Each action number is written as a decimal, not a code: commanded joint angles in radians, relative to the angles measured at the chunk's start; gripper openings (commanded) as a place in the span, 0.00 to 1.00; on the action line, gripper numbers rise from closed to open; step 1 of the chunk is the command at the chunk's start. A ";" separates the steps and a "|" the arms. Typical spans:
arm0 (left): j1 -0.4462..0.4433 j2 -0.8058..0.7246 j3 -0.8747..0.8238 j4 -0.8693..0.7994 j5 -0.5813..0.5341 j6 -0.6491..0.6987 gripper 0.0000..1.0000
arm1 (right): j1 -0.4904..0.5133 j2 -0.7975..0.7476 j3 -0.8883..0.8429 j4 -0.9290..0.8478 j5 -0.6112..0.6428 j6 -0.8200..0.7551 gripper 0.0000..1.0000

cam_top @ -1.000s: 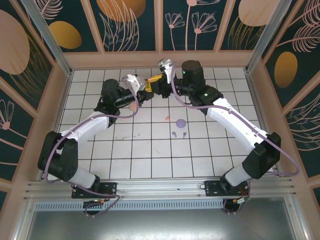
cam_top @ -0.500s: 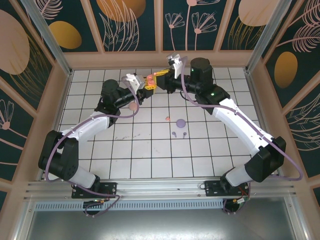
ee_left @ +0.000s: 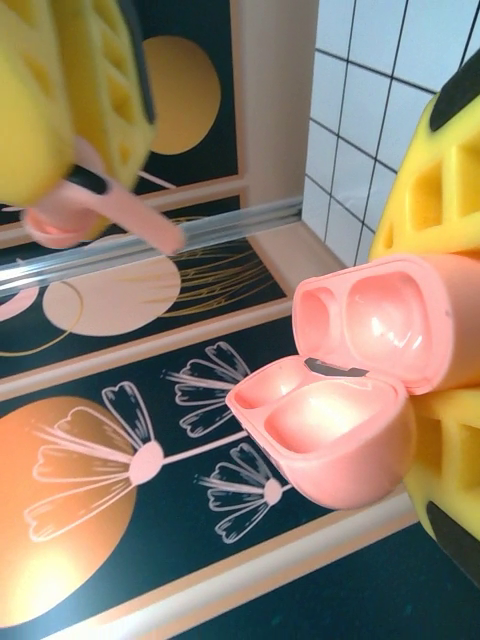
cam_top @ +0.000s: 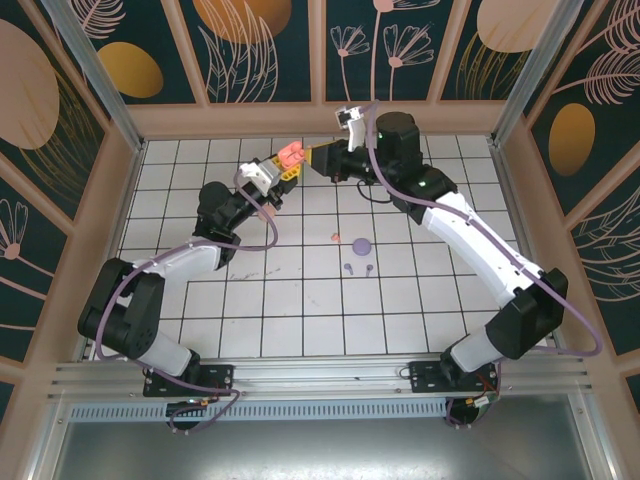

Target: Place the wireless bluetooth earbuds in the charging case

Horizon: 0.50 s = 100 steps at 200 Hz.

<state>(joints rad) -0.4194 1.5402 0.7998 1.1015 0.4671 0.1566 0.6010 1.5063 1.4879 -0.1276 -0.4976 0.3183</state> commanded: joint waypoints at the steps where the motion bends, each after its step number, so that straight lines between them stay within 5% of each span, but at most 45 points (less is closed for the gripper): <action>1: -0.008 0.015 -0.014 0.140 -0.022 0.030 0.00 | -0.006 0.032 0.043 0.028 -0.003 0.072 0.21; 100: -0.007 0.047 0.009 0.131 -0.009 0.029 0.00 | 0.041 0.050 0.065 0.061 -0.027 0.085 0.20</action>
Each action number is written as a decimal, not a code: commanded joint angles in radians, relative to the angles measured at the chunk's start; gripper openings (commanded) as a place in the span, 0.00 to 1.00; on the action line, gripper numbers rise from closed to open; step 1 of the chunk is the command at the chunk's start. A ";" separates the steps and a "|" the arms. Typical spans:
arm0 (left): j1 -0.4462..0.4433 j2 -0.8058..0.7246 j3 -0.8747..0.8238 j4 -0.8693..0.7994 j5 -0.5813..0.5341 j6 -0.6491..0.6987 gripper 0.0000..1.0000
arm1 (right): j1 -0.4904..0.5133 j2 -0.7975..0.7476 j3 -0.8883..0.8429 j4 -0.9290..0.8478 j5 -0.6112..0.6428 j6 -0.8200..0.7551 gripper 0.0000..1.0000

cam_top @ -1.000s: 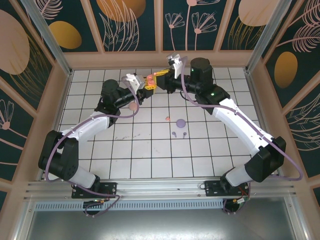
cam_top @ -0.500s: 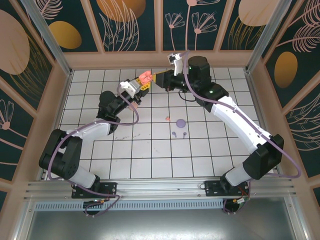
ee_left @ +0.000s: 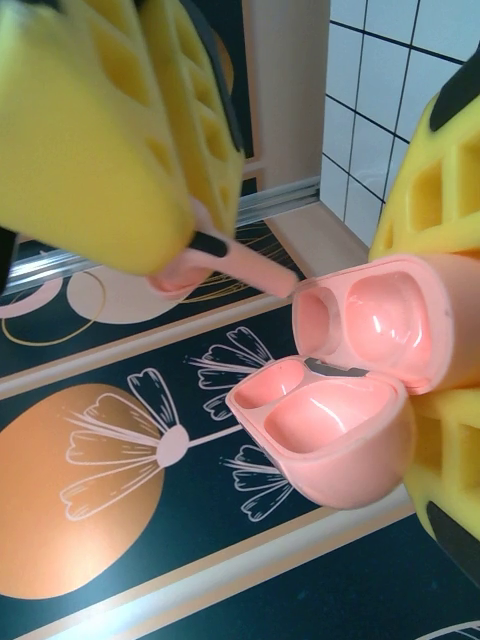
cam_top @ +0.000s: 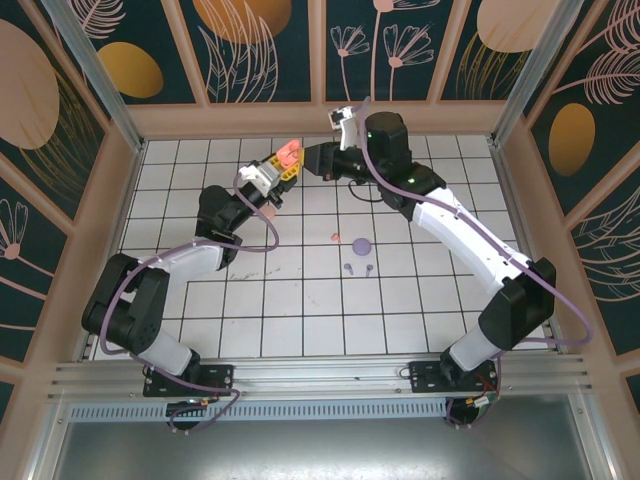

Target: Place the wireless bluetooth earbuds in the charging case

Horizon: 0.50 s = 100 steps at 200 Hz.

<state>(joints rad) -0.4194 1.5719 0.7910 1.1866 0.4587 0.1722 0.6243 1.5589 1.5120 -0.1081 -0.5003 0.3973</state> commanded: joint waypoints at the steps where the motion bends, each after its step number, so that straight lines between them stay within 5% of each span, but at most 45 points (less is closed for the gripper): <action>1: -0.007 0.017 0.017 0.047 0.000 0.014 0.00 | 0.018 -0.003 0.041 0.042 -0.024 0.006 0.20; 100: -0.007 0.019 0.045 0.020 0.007 -0.002 0.00 | 0.038 0.041 0.050 0.062 -0.039 0.020 0.20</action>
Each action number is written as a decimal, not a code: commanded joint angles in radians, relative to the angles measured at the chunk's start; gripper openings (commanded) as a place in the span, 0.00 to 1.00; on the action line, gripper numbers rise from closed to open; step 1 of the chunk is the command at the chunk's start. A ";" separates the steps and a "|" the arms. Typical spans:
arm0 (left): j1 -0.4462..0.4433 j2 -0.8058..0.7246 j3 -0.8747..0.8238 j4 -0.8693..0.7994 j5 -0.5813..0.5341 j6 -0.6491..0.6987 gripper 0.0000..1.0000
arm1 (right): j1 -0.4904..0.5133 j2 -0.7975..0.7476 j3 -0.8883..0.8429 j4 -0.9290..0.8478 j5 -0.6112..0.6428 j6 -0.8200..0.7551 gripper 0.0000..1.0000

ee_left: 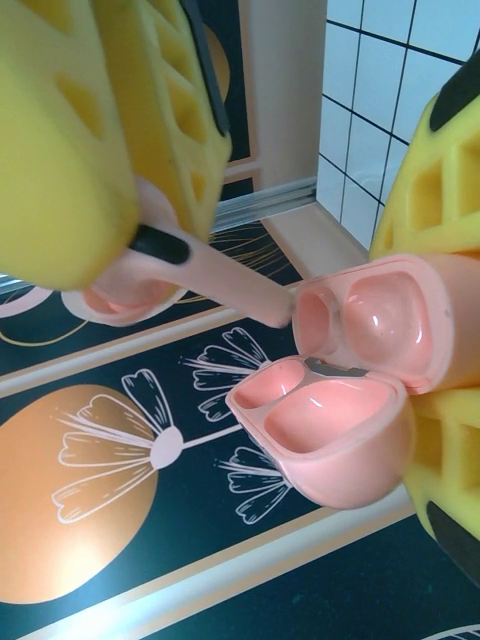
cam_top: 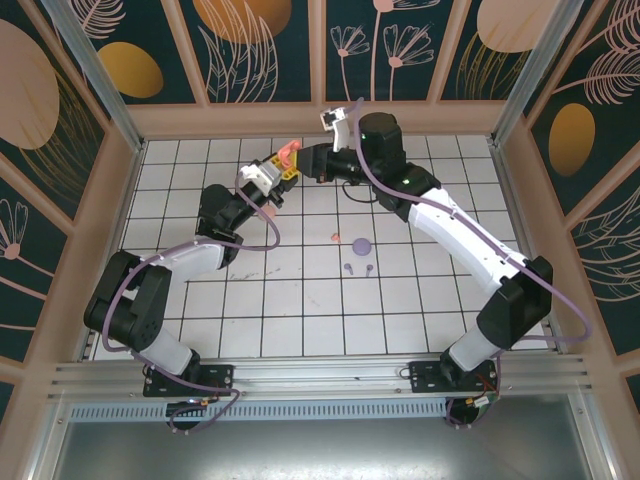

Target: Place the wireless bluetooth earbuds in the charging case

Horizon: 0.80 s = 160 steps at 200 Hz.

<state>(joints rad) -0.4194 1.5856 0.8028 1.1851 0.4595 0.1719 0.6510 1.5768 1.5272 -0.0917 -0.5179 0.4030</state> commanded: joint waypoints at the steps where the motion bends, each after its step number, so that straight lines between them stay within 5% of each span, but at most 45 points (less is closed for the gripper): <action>1: -0.007 0.005 0.033 0.022 0.006 -0.003 0.00 | 0.012 0.023 0.034 0.046 -0.022 0.014 0.20; 160: -0.008 -0.012 0.028 -0.005 -0.002 0.030 0.00 | -0.001 0.129 0.151 -0.159 0.106 0.077 0.18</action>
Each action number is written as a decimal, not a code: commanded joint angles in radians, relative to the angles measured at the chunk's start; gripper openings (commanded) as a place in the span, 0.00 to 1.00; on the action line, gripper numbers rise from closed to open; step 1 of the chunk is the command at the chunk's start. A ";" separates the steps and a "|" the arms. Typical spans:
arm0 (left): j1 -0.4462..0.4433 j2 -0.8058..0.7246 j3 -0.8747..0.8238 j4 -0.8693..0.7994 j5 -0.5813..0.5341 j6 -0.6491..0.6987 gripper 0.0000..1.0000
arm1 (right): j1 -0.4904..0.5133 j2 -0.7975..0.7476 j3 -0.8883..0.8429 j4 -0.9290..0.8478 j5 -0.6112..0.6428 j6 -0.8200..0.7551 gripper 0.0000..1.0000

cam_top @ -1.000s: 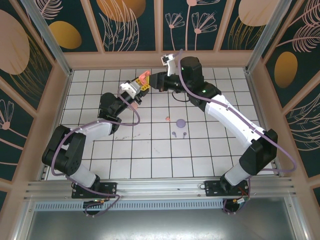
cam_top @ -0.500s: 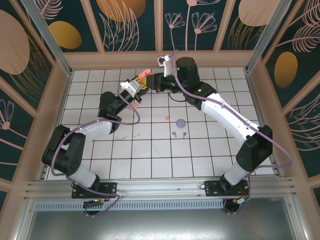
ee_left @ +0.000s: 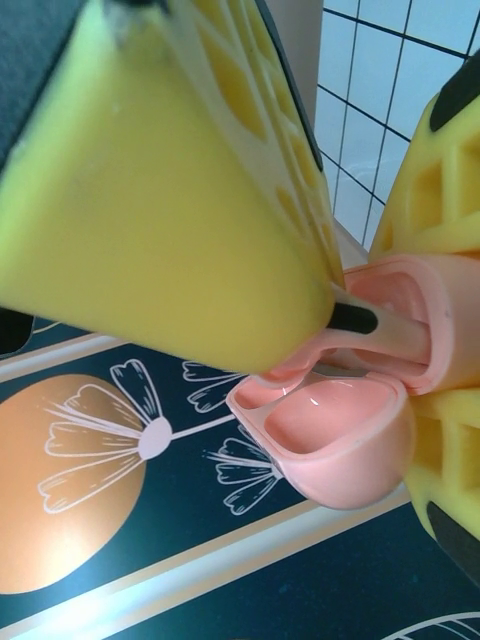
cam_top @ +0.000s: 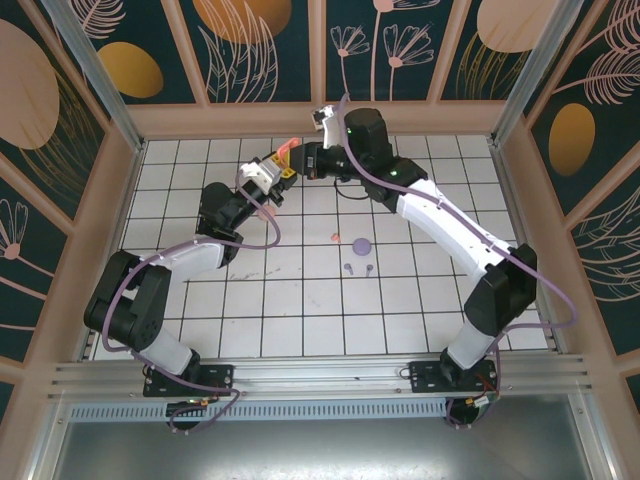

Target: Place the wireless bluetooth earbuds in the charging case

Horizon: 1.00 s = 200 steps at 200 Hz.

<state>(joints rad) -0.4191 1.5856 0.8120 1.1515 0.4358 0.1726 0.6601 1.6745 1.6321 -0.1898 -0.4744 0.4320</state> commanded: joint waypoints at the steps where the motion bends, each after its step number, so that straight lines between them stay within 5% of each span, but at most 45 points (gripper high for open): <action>1: -0.009 -0.012 0.018 0.028 0.021 0.029 0.00 | -0.011 0.033 0.047 -0.063 0.063 0.049 0.18; 90: -0.008 -0.007 0.019 -0.006 0.023 0.042 0.00 | -0.022 0.129 0.206 -0.325 0.194 0.172 0.18; 200: -0.009 -0.024 0.016 -0.018 0.043 0.019 0.00 | -0.023 0.150 0.204 -0.331 0.246 0.192 0.27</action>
<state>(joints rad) -0.4191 1.5917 0.8116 1.0389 0.4374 0.1875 0.6525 1.7870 1.8221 -0.4831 -0.3019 0.6128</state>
